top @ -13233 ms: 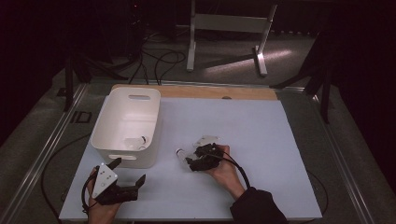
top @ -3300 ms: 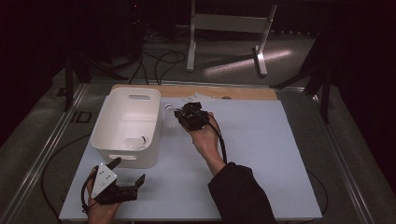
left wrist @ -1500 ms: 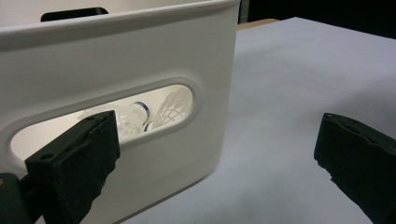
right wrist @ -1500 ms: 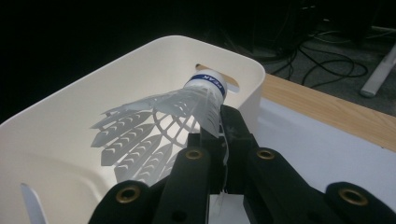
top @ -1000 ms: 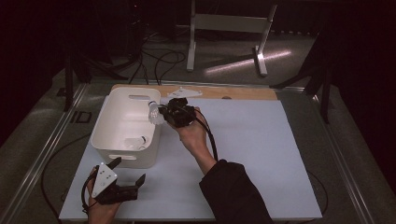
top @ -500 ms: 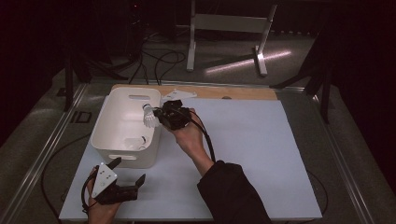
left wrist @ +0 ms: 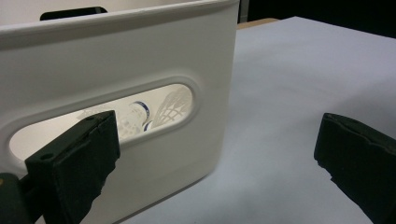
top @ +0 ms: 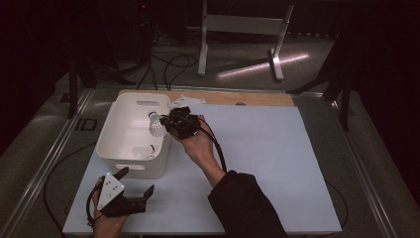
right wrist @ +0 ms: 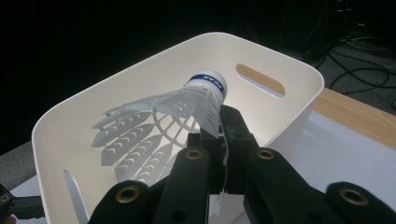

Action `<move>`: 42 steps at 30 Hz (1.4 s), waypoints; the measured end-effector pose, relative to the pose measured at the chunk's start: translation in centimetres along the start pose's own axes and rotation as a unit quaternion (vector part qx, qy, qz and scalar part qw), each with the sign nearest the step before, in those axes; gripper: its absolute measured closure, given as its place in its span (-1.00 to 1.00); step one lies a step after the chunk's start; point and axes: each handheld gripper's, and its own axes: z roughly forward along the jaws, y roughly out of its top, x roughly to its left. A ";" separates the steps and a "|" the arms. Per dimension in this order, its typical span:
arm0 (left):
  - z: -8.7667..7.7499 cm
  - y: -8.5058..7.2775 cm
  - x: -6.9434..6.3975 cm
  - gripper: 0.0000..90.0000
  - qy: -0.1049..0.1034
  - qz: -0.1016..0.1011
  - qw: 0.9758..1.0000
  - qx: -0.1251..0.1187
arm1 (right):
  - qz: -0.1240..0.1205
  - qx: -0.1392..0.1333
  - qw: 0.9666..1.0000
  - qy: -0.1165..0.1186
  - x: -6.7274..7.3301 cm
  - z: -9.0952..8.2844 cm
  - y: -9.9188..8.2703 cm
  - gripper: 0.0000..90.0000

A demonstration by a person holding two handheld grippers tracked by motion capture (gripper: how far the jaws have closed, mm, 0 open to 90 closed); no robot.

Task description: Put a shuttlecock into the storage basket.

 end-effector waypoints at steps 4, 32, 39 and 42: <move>0.0 0.0 0.0 -0.99 0.000 0.001 1.000 0.001 | -0.001 0.000 1.000 0.001 0.1 0.0 0.0 0.99; 0.0 0.0 0.0 -0.99 0.001 0.001 1.000 0.001 | -0.001 0.002 1.000 -0.005 -0.7 0.0 -0.4 -0.69; 0.0 0.0 0.0 -0.99 0.001 0.000 1.000 0.001 | 0.002 0.007 1.000 -0.006 -0.9 0.0 -0.7 -0.70; 0.0 0.0 0.0 -0.99 0.001 0.000 1.000 0.001 | 0.002 0.009 1.000 -0.008 -1.0 -0.1 -0.9 -0.70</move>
